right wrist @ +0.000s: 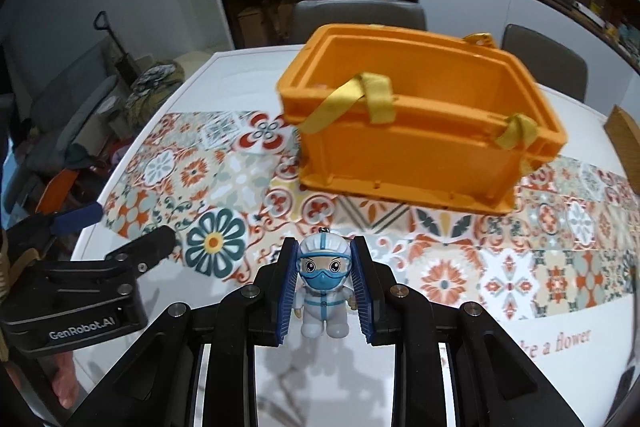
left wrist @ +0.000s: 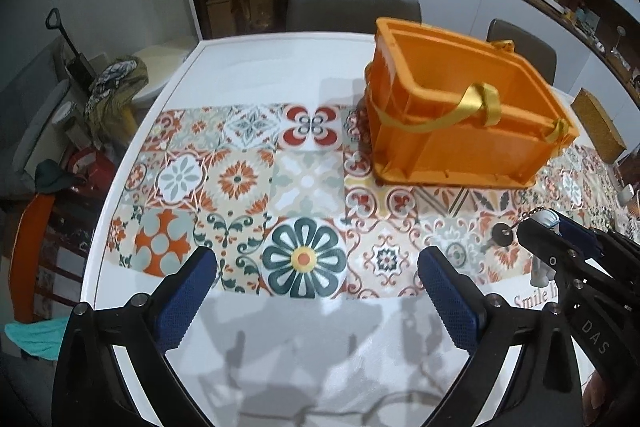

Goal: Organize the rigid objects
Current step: 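Carry the astronaut keychain with the right tool over the crate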

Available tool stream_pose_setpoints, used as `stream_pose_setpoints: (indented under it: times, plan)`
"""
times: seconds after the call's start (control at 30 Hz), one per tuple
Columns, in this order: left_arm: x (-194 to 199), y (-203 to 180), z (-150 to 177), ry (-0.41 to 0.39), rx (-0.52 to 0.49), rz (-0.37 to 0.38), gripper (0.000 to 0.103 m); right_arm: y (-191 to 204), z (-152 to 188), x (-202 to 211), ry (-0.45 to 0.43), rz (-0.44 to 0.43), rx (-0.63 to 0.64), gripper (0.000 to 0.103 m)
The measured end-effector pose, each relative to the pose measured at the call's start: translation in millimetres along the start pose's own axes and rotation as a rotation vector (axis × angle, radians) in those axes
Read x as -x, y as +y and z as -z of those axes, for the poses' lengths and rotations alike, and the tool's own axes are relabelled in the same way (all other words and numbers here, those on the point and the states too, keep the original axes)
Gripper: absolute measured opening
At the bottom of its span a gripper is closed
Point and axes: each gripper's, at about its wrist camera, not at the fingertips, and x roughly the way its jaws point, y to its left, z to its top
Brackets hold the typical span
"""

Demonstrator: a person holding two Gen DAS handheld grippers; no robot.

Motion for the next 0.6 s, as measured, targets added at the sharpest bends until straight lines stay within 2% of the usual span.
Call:
stream_pose_setpoints:
  times: [0.6]
  plan:
    - [15.7,-18.0,-46.0,-0.066,-0.038,0.055,0.103,-14.6,-36.0,21.2,-0.091,0.021,-0.023,0.027]
